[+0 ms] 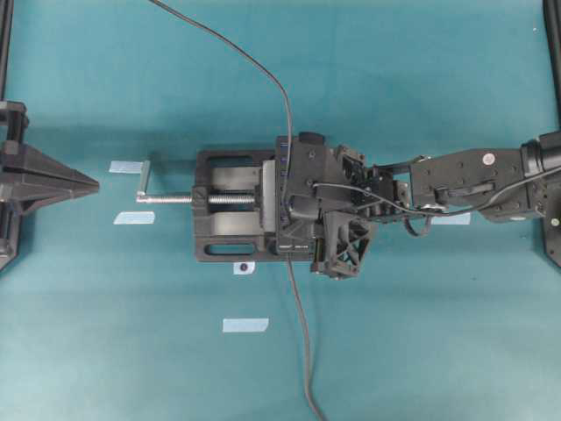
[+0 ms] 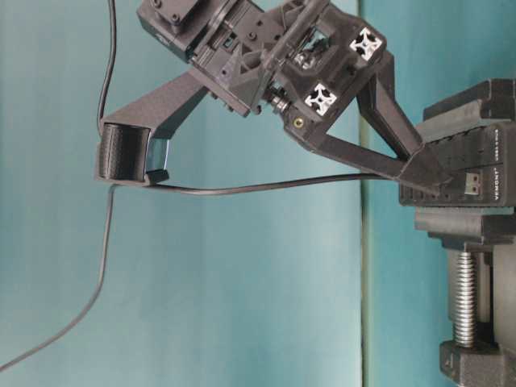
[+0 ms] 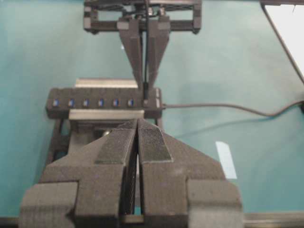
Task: Insert the USB into the front port of the fixed hub.
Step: 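Push the USB plug into the front end port with the right gripper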
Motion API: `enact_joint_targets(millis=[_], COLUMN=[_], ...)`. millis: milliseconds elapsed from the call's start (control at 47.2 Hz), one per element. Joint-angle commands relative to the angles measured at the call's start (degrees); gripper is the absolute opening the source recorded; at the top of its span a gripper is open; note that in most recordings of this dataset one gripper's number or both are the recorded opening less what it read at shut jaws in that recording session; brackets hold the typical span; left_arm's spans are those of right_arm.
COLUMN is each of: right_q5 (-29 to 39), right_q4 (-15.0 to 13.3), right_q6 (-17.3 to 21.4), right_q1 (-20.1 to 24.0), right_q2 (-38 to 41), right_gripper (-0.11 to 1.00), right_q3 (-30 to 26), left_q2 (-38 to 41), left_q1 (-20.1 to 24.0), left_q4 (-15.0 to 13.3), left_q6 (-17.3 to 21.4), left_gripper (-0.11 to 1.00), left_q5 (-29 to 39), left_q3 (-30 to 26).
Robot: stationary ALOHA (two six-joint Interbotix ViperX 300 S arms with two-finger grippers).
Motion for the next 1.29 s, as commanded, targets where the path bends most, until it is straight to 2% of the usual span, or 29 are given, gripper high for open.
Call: enact_joint_targets(millis=[0,1270], right_q5=[0.2,2.5], right_q4=[0.1,0.1], right_q6=[0.6,0.8], right_q1=[0.3,2.1], right_q2=[-0.5,2.5], right_gripper=[0.04,0.04], right_q3=[-0.4,-1.1], left_q2=[0.4,0.4], left_q1=[-0.1,0.0], left_q4=[0.2,0.1], left_q6=[-0.2,-0.1], left_gripper=[0.0,0.0], left_q5=[-0.3,-0.3], left_q3=[-0.8,-0.7])
